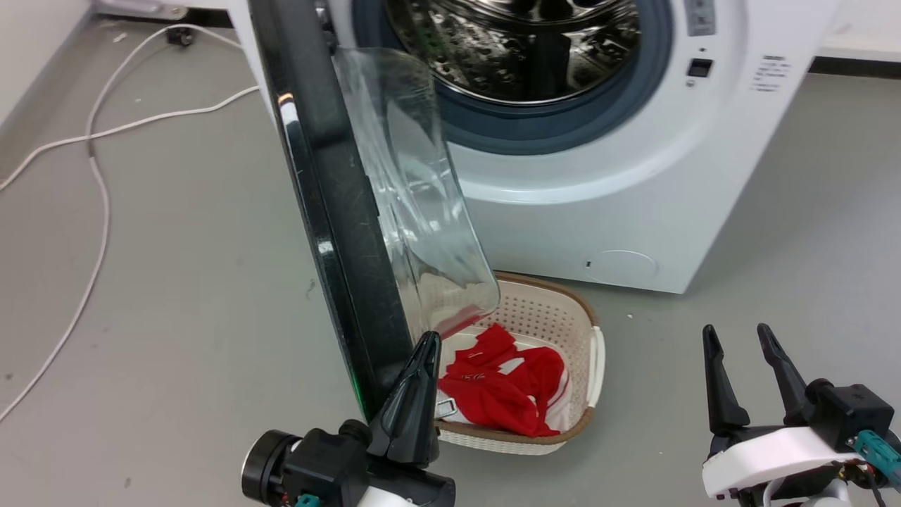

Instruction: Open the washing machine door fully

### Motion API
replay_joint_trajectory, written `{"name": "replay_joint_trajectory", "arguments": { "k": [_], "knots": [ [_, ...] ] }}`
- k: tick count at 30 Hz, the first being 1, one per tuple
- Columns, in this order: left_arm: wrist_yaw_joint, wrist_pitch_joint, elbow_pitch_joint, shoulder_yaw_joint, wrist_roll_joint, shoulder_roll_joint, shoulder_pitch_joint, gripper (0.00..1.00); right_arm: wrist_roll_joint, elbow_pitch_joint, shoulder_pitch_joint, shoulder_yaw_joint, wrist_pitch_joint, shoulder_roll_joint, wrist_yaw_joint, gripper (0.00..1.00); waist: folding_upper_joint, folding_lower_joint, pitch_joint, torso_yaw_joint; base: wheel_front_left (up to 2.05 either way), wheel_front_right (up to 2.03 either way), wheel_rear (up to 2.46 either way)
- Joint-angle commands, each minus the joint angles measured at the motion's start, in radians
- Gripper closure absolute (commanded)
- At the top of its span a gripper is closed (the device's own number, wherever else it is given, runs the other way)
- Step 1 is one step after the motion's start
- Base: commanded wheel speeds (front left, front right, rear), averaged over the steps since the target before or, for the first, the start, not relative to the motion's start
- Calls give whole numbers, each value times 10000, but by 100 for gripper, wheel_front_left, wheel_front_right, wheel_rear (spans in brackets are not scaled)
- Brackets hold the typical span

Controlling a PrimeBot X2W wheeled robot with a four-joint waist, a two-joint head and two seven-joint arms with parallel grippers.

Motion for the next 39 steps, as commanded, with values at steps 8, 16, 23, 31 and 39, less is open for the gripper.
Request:
{"name": "replay_joint_trajectory", "arguments": {
  "k": [8, 16, 23, 31, 39],
  "knots": [
    [-186, 720, 134, -72, -217, 470, 108, 100, 15, -29, -207, 9, 36, 26, -7, 0, 0, 0, 136, 980, 0, 0, 0],
    [128, 853, 263, 352, -178, 712, 77, 100, 112, 147, -202, 90, -58, 26, -7, 0, 0, 0, 73, 970, 0, 0, 0],
    [581, 906, -313, 720, -46, 808, 202, 100, 210, 253, -50, 26, -123, 26, -7, 0, 0, 0, -15, 1002, 0, 0, 0],
    [1104, 973, -972, 1122, 20, 956, 493, 100, 215, 218, 132, -169, -77, 26, -7, 0, 0, 0, -101, 1568, 0, 0, 0],
    [1140, 675, -346, 2072, -672, 1223, 726, 100, 74, -17, 91, -132, 89, 25, -7, 0, 0, 0, -54, 2162, 0, 0, 0]
  ]
}}
